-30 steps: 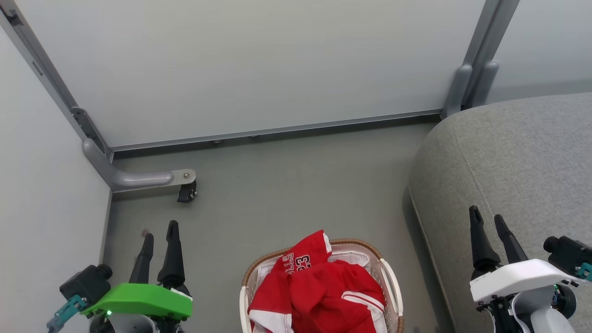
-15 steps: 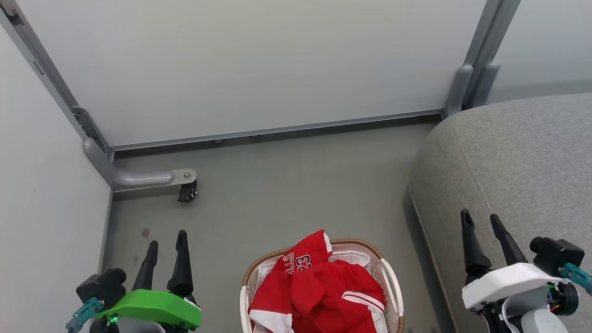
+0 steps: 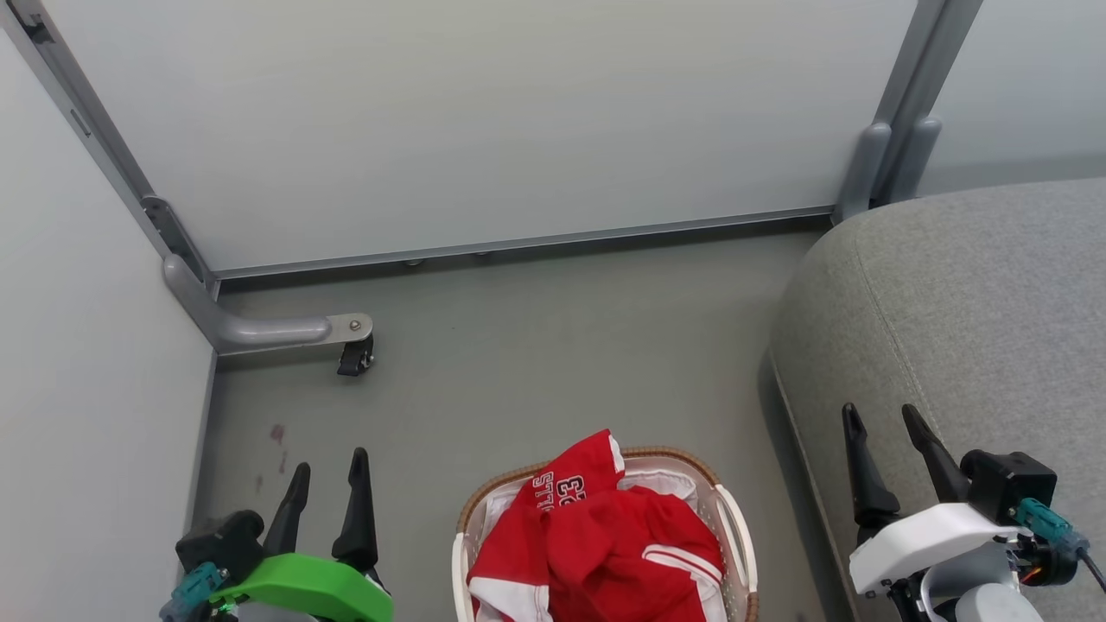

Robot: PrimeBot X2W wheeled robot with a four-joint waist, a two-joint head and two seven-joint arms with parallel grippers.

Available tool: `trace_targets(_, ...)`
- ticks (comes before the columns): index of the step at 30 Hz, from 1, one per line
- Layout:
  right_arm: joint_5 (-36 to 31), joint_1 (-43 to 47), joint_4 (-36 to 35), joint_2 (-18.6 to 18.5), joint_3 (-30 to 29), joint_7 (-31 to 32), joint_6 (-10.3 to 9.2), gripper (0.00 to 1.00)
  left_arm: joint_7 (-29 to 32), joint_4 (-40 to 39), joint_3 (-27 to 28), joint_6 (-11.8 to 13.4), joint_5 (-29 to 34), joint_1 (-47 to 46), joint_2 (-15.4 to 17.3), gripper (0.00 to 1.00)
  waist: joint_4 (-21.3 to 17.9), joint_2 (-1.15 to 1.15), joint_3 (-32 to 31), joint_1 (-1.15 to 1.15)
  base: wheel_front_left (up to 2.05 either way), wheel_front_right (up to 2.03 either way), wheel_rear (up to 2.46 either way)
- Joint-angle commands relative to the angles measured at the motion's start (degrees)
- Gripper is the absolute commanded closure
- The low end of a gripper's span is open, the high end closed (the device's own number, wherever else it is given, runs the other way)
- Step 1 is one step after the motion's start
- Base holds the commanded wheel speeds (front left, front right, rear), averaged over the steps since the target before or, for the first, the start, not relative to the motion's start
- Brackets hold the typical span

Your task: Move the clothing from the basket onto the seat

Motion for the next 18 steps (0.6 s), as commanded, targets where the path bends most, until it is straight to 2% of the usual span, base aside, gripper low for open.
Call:
trace_targets(1, -1.5, 0.5, -0.2, -0.4, 0.1, -0.7, 0.02, 0.0, -0.7, 0.0, -0.3, -0.2, 1.1, -0.1, 0.4, 0.0, 0.1, 0.0, -0.1, 0.0, 0.0, 0.0, 0.0)
trace_targets(18, -10.1, 1.4, 0.0, -0.4, 0.3, -2.7, 0.02, 0.0, -2.6, 1.9, -1.1, -0.3, 7.4, 0.8, 0.5, 0.0, 0.3, 0.0, -0.4, 0.0, 0.0, 0.0, 0.0)
